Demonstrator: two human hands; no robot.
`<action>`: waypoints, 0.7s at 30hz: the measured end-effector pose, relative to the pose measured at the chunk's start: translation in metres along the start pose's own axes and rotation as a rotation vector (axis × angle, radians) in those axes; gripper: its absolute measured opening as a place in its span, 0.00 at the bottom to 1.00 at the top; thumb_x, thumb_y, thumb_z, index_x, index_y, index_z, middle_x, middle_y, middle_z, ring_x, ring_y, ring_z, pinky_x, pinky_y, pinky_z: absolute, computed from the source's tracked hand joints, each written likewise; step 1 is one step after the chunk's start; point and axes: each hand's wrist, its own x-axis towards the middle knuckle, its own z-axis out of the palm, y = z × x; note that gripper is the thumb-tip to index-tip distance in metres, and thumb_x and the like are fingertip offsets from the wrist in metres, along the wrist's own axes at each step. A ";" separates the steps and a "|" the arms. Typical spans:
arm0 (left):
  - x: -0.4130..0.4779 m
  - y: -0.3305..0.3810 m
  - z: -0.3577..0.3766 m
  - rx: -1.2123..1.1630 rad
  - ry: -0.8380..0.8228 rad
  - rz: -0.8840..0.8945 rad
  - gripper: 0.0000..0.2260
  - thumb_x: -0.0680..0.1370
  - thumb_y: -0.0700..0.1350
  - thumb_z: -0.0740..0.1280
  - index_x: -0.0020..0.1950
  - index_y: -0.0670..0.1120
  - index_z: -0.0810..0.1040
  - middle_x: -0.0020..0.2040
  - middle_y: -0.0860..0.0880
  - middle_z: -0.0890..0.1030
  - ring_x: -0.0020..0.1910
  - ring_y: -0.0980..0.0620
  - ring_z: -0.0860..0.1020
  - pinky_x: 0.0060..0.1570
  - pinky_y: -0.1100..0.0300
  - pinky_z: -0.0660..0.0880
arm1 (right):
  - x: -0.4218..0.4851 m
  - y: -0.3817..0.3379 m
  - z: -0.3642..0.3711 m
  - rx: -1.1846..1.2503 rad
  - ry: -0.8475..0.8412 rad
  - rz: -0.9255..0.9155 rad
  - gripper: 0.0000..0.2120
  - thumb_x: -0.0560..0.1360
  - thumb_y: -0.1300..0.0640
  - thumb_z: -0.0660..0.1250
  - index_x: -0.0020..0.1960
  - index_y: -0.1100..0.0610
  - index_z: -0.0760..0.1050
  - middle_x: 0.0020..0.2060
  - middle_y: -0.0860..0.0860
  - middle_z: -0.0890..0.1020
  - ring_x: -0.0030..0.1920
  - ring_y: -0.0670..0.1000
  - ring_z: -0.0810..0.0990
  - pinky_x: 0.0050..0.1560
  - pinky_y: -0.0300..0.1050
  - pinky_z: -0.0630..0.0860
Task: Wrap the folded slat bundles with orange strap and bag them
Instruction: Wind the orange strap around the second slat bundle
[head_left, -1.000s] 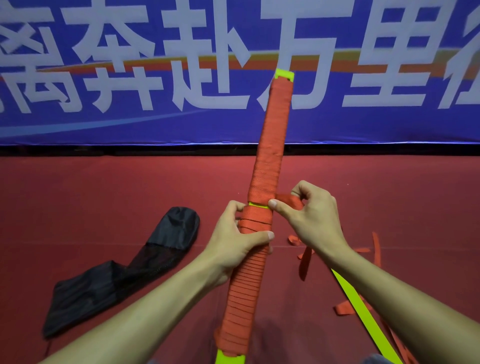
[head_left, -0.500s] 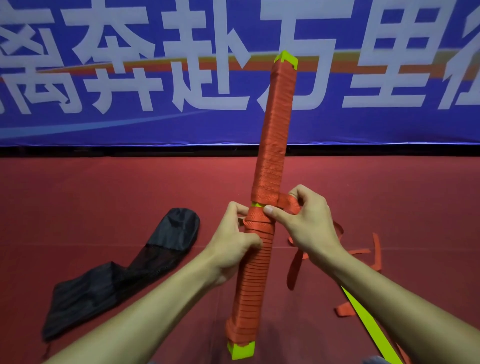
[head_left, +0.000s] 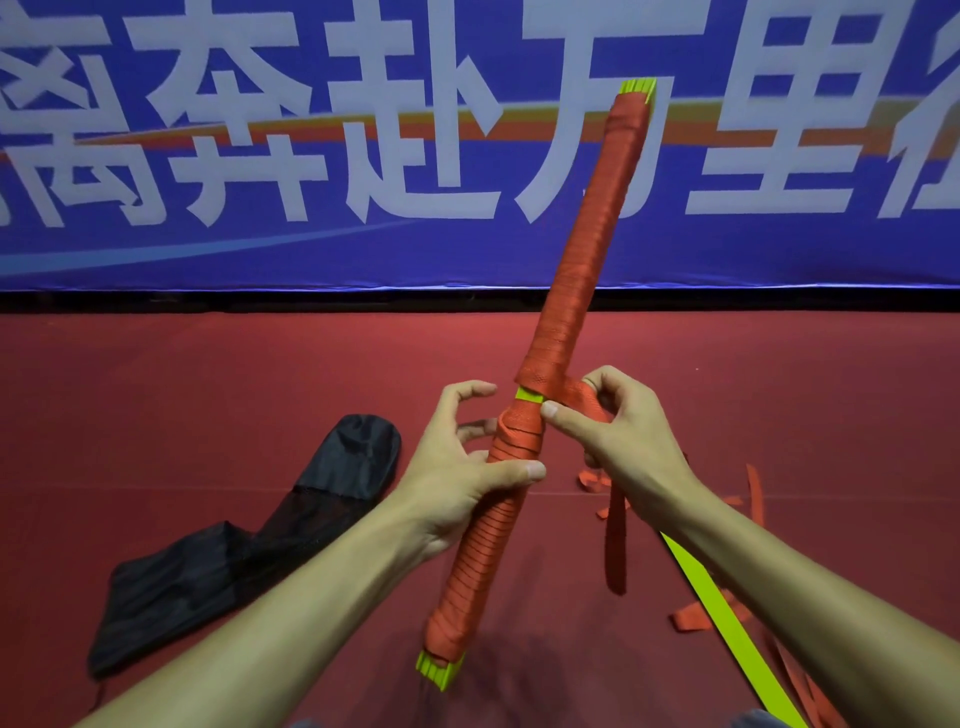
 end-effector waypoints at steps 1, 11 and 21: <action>0.000 0.000 0.001 -0.002 0.002 0.014 0.33 0.66 0.26 0.76 0.63 0.52 0.71 0.55 0.40 0.76 0.36 0.51 0.80 0.36 0.55 0.79 | -0.001 -0.002 0.000 0.014 -0.011 0.003 0.25 0.63 0.44 0.76 0.39 0.61 0.67 0.31 0.50 0.69 0.31 0.48 0.67 0.36 0.49 0.68; 0.004 -0.010 0.011 0.320 0.208 0.148 0.41 0.47 0.52 0.82 0.56 0.69 0.71 0.61 0.48 0.70 0.48 0.47 0.83 0.42 0.54 0.80 | -0.004 -0.008 0.012 -0.124 0.075 0.056 0.31 0.54 0.34 0.74 0.41 0.58 0.73 0.33 0.53 0.78 0.34 0.50 0.74 0.35 0.59 0.75; 0.003 -0.011 -0.001 0.055 -0.267 -0.029 0.38 0.62 0.30 0.74 0.70 0.49 0.70 0.52 0.49 0.81 0.48 0.57 0.80 0.44 0.63 0.77 | -0.008 -0.005 0.008 0.013 0.001 0.073 0.23 0.61 0.53 0.82 0.41 0.62 0.71 0.31 0.51 0.76 0.30 0.48 0.71 0.32 0.46 0.69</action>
